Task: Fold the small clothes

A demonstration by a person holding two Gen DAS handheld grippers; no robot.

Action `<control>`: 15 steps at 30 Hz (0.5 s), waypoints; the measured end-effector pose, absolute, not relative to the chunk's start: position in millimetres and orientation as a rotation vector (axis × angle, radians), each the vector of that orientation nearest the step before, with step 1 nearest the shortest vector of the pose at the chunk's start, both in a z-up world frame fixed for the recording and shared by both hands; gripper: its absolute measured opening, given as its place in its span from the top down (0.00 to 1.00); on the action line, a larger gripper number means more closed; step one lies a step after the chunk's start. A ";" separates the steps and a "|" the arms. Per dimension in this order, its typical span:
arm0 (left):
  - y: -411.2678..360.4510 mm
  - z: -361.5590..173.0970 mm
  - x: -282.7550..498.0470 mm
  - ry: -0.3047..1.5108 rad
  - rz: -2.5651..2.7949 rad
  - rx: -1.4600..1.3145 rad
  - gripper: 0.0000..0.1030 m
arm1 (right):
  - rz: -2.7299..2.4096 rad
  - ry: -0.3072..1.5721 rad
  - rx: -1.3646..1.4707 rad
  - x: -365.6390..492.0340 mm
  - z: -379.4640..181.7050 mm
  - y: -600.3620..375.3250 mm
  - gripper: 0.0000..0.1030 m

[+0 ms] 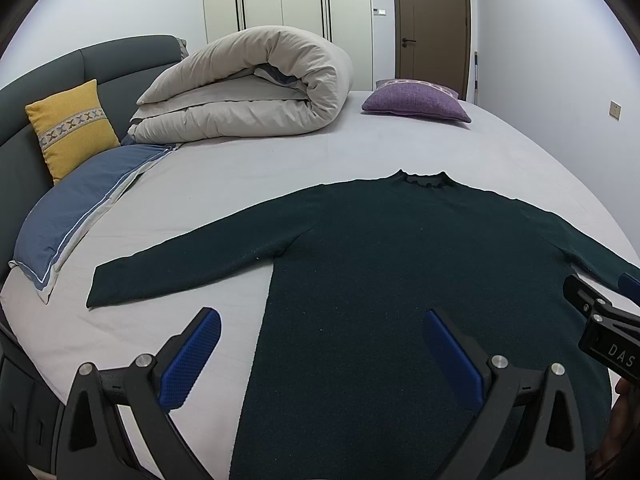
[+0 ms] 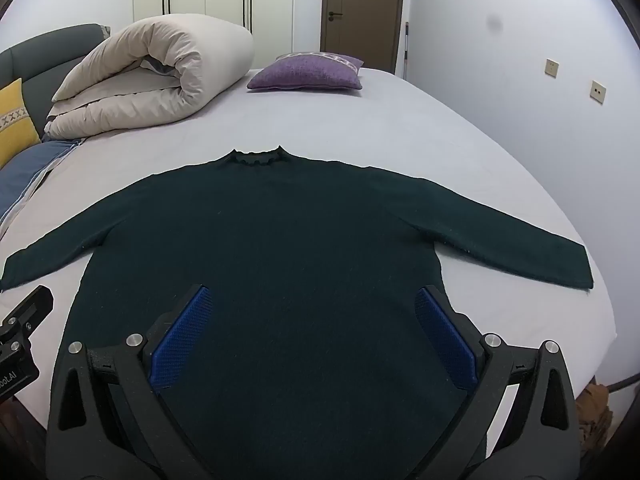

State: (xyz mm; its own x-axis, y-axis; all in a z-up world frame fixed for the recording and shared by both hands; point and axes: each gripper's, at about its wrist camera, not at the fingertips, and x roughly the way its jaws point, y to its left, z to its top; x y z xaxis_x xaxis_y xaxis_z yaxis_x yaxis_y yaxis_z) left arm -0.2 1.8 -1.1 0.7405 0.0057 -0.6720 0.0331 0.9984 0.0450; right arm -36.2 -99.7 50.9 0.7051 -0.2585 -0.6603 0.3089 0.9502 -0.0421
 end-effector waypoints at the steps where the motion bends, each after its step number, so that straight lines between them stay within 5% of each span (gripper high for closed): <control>1: 2.0 -1.0 -0.2 0.737 -0.015 0.055 0.00 | -0.316 0.722 0.074 -36.5 50.4 -99.1 0.00; 15: 1.4 -1.4 -0.1 0.738 -0.015 0.057 0.00 | -0.317 0.723 0.074 -39.0 46.5 -97.7 0.00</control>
State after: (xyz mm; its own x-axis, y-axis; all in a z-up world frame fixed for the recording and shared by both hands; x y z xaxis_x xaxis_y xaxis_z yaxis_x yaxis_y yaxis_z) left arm -0.1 1.4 -1.4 0.7398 0.0063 -0.6728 0.0338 0.9983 0.0465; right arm -39.0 -97.7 46.5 0.7046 -0.2598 -0.6603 0.3102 0.9497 -0.0426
